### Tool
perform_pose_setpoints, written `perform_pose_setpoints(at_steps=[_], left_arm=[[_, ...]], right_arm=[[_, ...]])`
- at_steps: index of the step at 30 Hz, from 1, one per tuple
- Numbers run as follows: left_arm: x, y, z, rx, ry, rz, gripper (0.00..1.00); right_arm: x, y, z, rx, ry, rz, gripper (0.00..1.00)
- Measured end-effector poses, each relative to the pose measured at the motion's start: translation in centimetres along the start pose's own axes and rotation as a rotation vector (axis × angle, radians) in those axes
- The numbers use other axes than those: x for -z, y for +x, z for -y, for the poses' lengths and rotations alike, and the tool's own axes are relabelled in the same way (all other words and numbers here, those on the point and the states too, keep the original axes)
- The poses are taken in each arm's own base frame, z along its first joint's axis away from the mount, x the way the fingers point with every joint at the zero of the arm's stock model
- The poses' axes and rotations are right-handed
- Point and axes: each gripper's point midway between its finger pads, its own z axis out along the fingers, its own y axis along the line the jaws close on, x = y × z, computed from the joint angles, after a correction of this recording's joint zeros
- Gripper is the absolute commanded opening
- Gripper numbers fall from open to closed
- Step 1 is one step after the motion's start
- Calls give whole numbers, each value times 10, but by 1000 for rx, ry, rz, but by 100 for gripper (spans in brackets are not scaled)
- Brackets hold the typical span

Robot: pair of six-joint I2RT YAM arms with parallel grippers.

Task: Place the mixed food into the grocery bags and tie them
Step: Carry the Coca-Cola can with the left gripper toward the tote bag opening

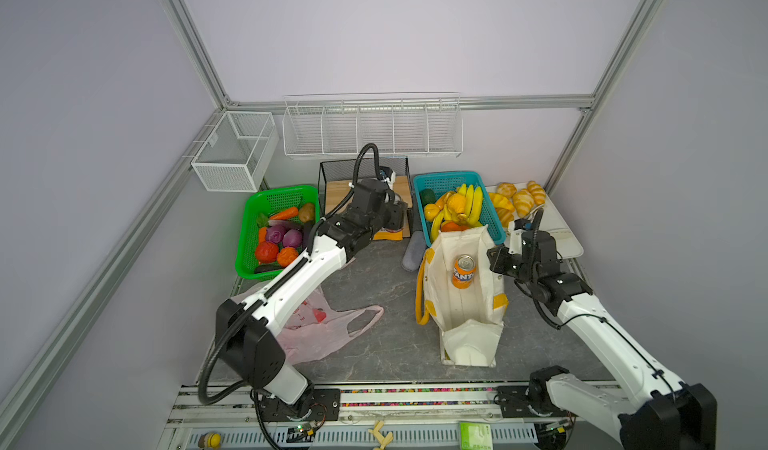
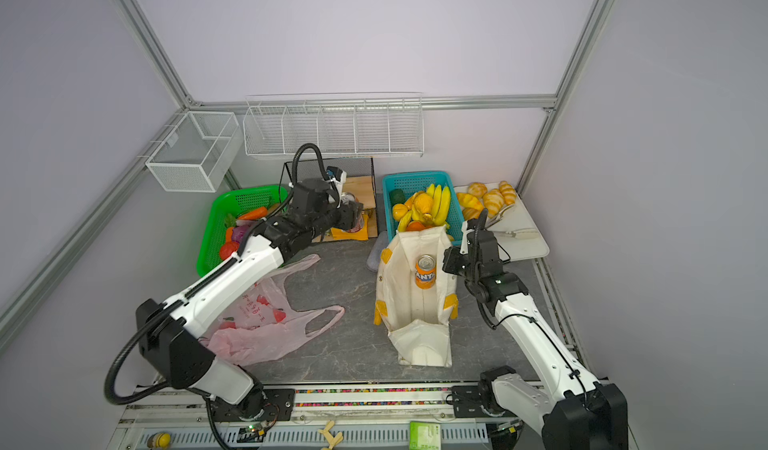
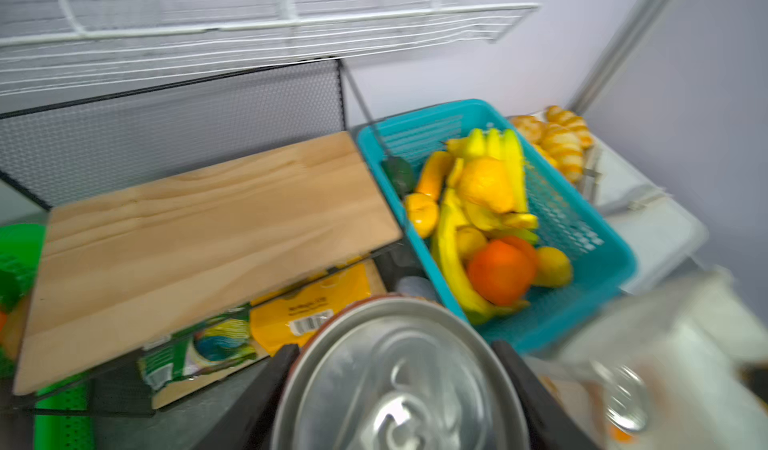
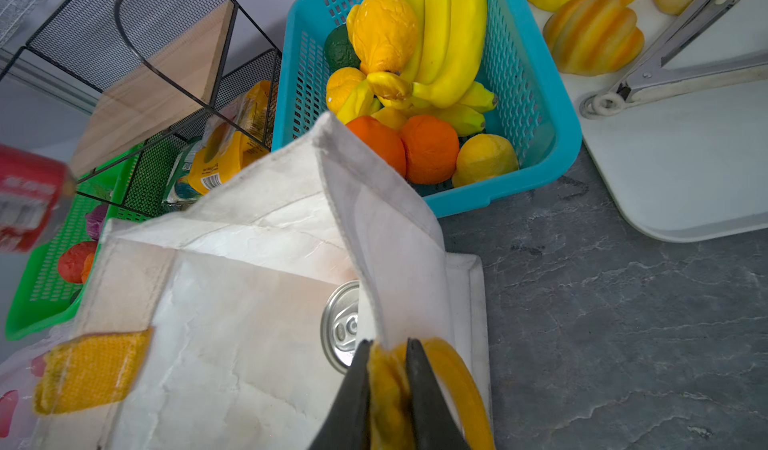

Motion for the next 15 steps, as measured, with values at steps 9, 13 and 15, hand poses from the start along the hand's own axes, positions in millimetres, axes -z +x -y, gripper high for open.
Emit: perform_pose_setpoints(at_steps=[9, 13, 15], left_arm=[[29, 51, 157, -87, 408, -5, 22], [1, 90, 169, -117, 424, -103, 22], [-13, 114, 173, -147, 440, -162, 22]], right_arm=[[-2, -3, 4, -6, 4, -6, 17], [-1, -4, 5, -10, 2, -5, 17], [2, -5, 6, -9, 2, 3, 17]])
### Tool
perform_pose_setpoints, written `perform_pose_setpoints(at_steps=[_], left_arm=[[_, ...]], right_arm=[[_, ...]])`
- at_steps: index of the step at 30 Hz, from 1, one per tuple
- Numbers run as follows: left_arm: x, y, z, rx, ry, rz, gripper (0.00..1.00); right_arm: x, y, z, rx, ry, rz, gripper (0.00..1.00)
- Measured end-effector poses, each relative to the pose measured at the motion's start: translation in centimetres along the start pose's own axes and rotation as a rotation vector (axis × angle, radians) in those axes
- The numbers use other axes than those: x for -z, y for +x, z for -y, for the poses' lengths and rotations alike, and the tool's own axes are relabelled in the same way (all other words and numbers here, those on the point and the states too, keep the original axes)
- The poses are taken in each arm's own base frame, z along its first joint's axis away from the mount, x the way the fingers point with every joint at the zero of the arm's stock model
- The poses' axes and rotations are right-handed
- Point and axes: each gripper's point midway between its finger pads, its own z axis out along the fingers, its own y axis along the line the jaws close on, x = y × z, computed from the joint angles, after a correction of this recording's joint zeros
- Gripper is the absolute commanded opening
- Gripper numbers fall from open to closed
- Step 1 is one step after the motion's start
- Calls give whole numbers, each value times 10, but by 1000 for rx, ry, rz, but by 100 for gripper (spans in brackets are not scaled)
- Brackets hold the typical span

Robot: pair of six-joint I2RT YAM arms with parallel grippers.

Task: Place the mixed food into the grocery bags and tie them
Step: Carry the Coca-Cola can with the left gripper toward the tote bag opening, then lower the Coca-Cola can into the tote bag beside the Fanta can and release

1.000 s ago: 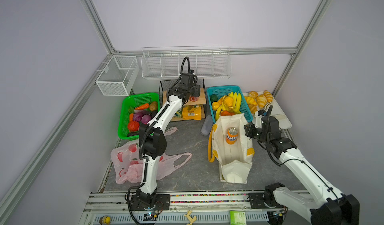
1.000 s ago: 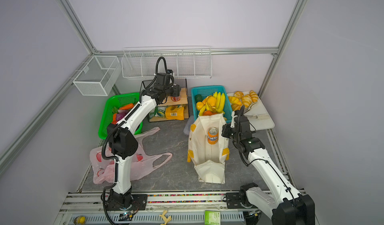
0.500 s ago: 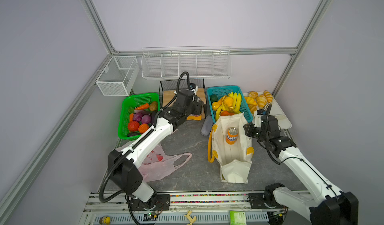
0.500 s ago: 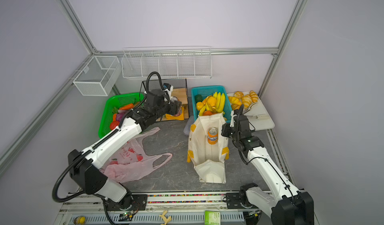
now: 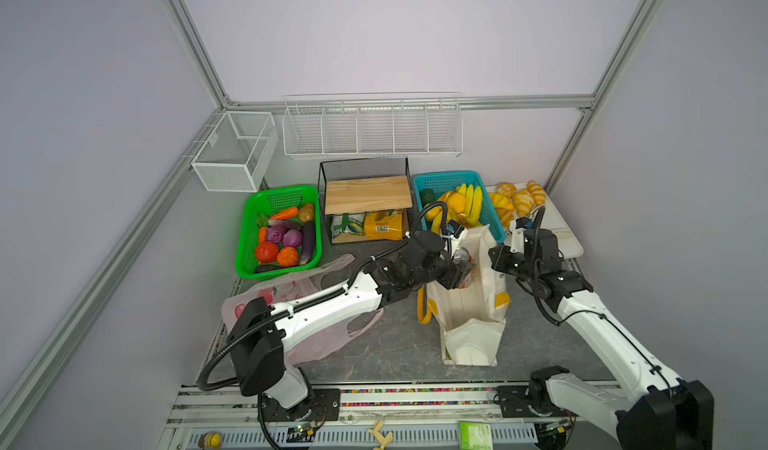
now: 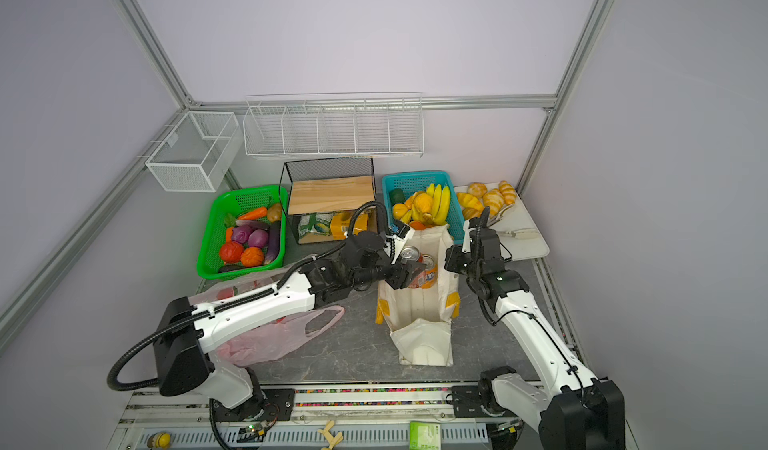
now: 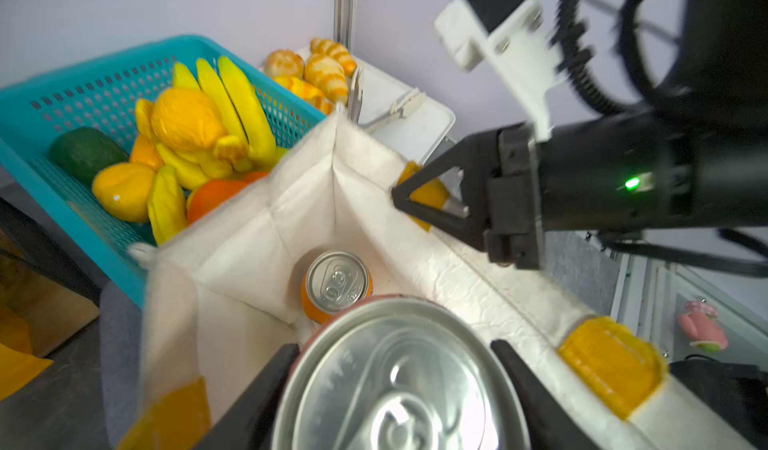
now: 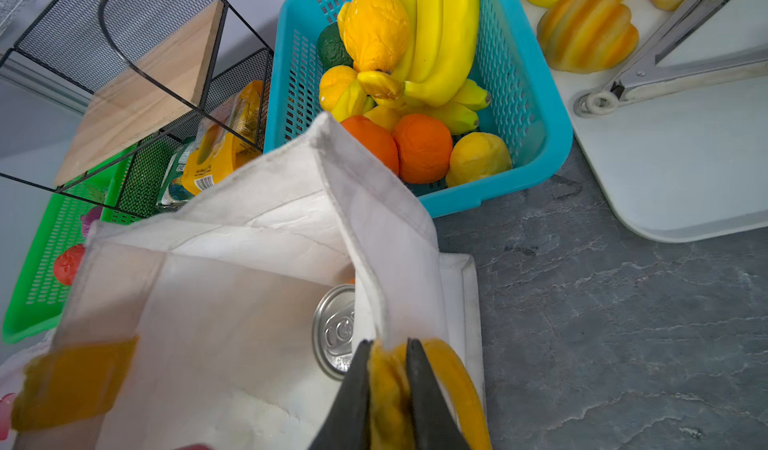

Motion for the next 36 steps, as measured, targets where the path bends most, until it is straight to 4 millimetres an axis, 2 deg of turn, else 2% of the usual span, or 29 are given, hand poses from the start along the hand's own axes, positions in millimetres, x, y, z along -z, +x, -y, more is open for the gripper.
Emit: perform_pose_setpoints(at_steps=[4, 7, 13, 18, 28, 36], left_arm=[[-26, 38, 7, -85, 72, -129, 22], [-35, 53, 16, -160, 143, -188, 22], [-46, 57, 35, -264, 275, -202, 23], [-67, 52, 41, -328, 320, -191, 23], [-91, 66, 15, -302, 298, -220, 25], [-102, 82, 13, -313, 308, -241, 29]], right_arm=[[4, -1, 2, 4, 4, 6, 17], [5, -1, 2, 10, 5, 5, 17], [6, -2, 2, 17, 5, 7, 17], [8, -6, 11, 2, 24, 11, 17], [15, -10, 12, -4, 28, 32, 17], [15, -10, 12, -8, 27, 32, 17]])
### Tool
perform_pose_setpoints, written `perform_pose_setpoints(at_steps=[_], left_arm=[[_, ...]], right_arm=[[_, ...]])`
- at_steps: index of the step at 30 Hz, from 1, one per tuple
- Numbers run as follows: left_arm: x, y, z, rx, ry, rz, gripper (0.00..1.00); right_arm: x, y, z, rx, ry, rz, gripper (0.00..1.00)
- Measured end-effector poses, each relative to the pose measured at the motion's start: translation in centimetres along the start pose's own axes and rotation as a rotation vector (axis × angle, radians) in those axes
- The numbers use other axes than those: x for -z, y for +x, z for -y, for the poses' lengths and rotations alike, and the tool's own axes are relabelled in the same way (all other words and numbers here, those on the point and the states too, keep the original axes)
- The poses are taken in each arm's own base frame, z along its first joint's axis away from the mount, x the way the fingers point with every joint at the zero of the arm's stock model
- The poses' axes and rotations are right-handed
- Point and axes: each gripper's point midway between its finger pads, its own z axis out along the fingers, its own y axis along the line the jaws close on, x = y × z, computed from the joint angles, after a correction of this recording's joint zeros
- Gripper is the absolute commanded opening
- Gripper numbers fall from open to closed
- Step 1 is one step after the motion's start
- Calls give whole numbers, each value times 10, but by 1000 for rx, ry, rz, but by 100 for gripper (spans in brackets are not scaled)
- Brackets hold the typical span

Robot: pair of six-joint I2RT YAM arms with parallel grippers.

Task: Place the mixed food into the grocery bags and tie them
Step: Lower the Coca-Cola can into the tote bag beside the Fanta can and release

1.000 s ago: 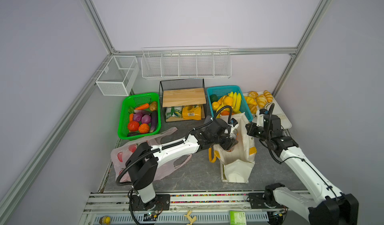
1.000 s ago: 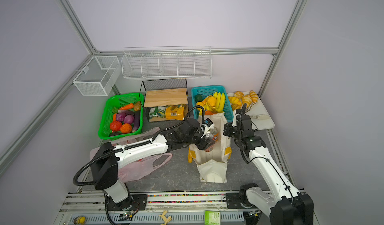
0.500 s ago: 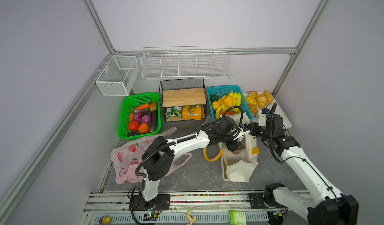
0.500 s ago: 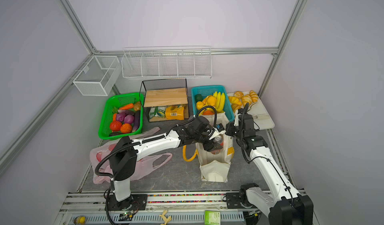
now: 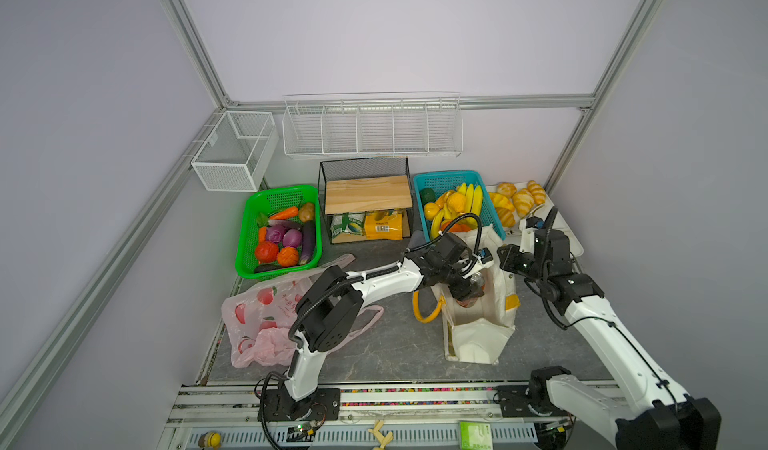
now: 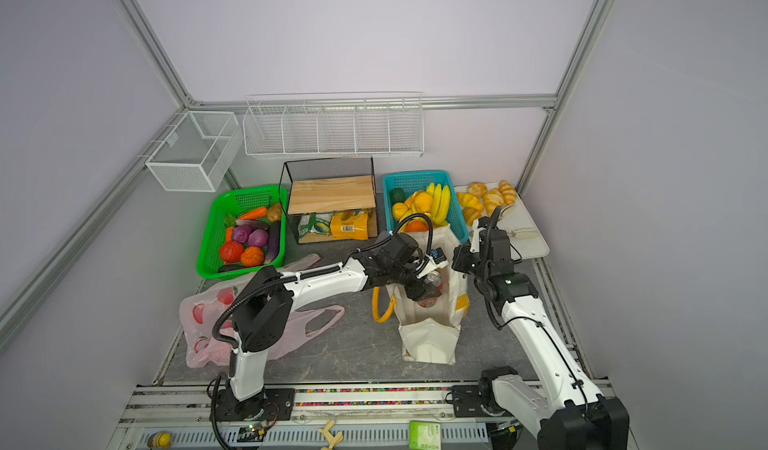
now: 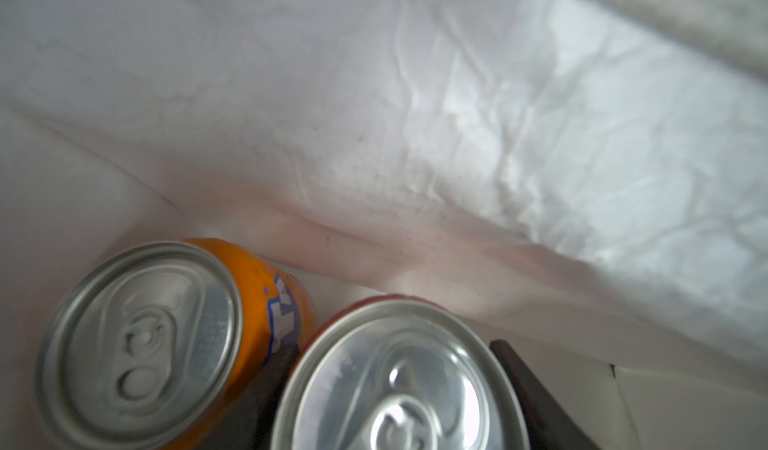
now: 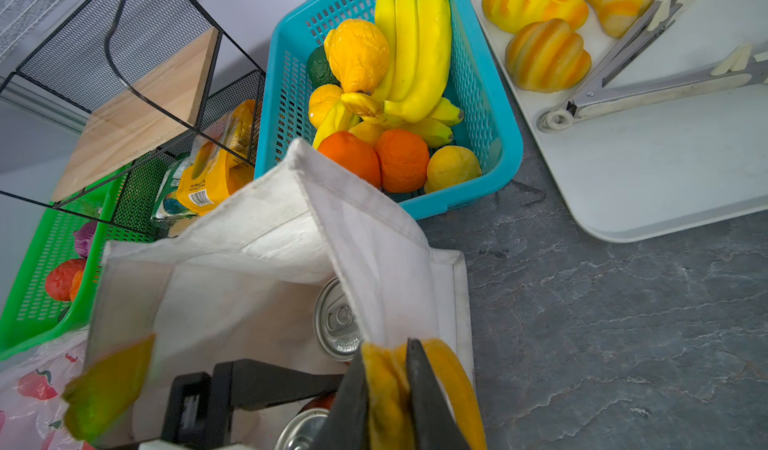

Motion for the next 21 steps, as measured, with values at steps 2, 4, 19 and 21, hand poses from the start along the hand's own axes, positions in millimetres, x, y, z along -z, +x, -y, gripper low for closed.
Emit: perform_pose_setpoints(at_steps=[2, 4, 19, 21], left_arm=[[-6, 2, -2, -1, 0, 4, 29], [-12, 4, -4, 0, -2, 9, 31], [-22, 5, -6, -6, -11, 61, 74], [-21, 5, -5, -8, -14, 65, 76]], right_arm=[[0, 0, 0, 0, 0, 0, 17], [0, 0, 0, 0, 0, 1, 17], [0, 0, 0, 1, 1, 2, 17], [0, -1, 0, 1, 1, 3, 17]])
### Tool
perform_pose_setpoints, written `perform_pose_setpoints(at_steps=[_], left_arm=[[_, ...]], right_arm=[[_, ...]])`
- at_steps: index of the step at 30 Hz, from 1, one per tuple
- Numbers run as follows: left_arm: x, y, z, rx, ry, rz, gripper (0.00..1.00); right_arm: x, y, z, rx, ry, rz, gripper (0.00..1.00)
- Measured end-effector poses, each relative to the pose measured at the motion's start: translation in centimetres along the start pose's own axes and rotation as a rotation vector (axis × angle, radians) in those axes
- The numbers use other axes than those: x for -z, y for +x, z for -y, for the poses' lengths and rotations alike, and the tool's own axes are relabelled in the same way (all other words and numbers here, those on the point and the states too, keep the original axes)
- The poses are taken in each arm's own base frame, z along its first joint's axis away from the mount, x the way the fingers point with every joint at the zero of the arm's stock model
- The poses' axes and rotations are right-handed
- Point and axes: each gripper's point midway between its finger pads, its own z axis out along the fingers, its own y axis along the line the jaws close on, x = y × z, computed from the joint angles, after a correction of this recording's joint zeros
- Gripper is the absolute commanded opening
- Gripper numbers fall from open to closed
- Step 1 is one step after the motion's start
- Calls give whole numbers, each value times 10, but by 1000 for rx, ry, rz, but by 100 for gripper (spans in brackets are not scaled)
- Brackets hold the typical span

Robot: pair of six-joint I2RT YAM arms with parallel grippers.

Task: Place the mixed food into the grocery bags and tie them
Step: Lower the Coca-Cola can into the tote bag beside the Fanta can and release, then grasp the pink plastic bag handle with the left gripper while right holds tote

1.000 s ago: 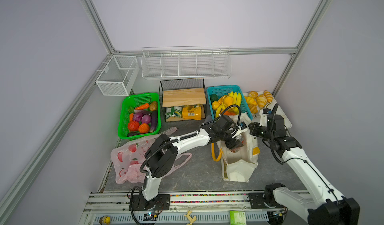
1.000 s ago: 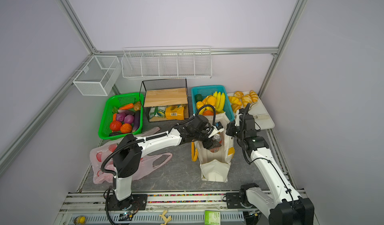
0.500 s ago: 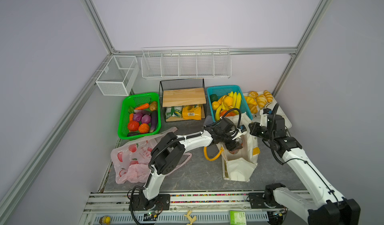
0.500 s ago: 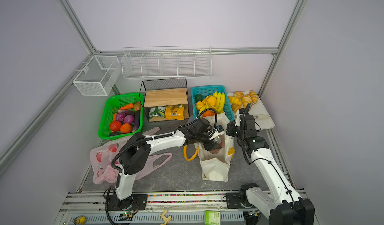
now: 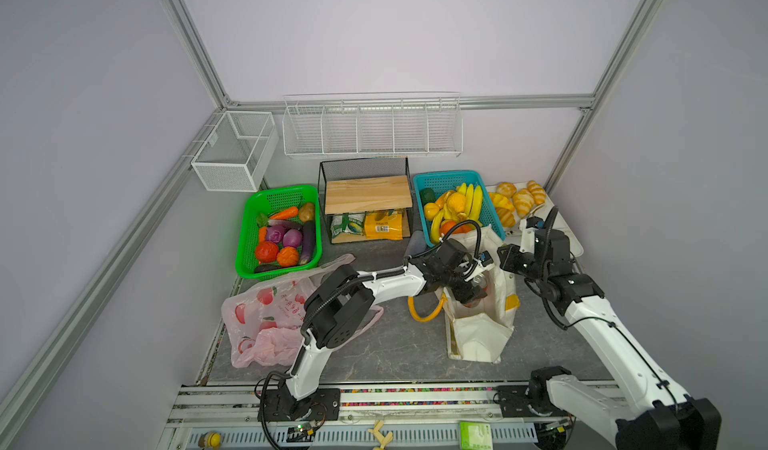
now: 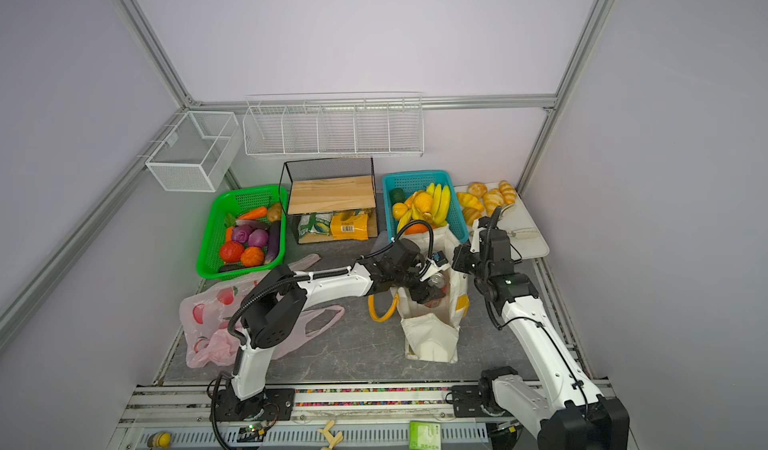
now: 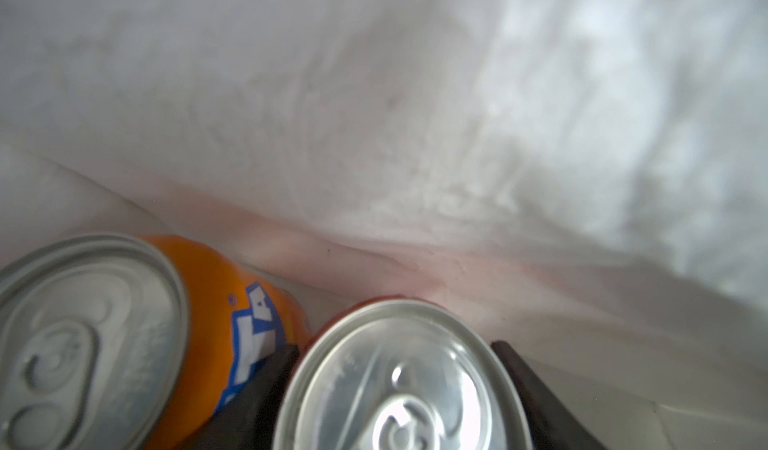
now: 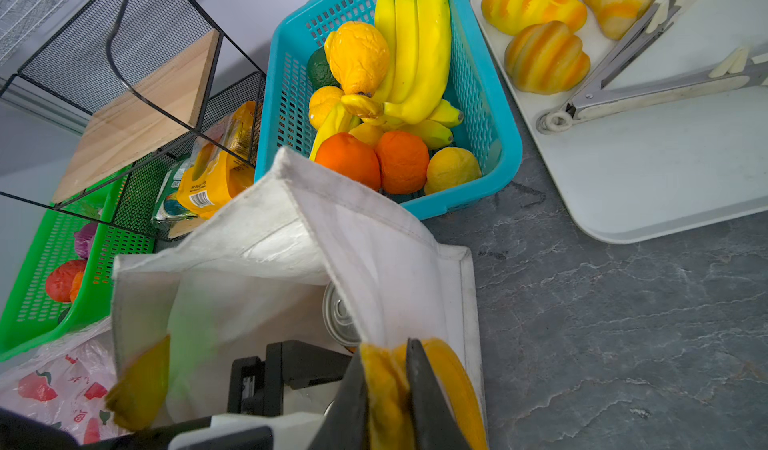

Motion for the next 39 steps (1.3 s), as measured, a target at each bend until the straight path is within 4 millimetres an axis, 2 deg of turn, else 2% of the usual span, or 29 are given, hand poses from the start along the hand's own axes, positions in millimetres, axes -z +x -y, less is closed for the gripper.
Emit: perform_pose_setpoints(at_steps=[6, 14, 19, 25, 27, 28, 29, 30, 33, 37, 39], left_arm=[[12, -17, 1, -8, -14, 34, 84], [37, -42, 3, -26, -35, 87, 88], [68, -61, 6, -23, -66, 132, 89], [130, -91, 14, 15, -116, 239, 87], [156, -102, 14, 50, -137, 289, 87], [171, -109, 12, 69, -151, 319, 87], [185, -114, 9, 91, -166, 345, 87], [202, -119, 2, 121, -195, 375, 87], [252, -124, -23, 207, -315, 445, 88], [306, -98, -58, 349, -501, 480, 91], [334, -72, -76, 448, -603, 488, 92]], right_arm=[[0, 0, 1, 0, 3, 2, 17], [0, -1, 2, 1, 10, 6, 17], [2, -2, 4, 9, 25, 14, 18], [3, -3, 6, 21, 33, 18, 22], [3, -5, 6, 25, 38, 23, 29], [4, -7, 7, 24, 42, 28, 37], [5, -9, 7, 25, 47, 33, 50], [6, -12, 7, 31, 49, 41, 58], [12, -25, 2, 50, 48, 74, 73], [19, -36, -6, 89, 28, 101, 95], [22, -41, -14, 111, -5, 107, 99]])
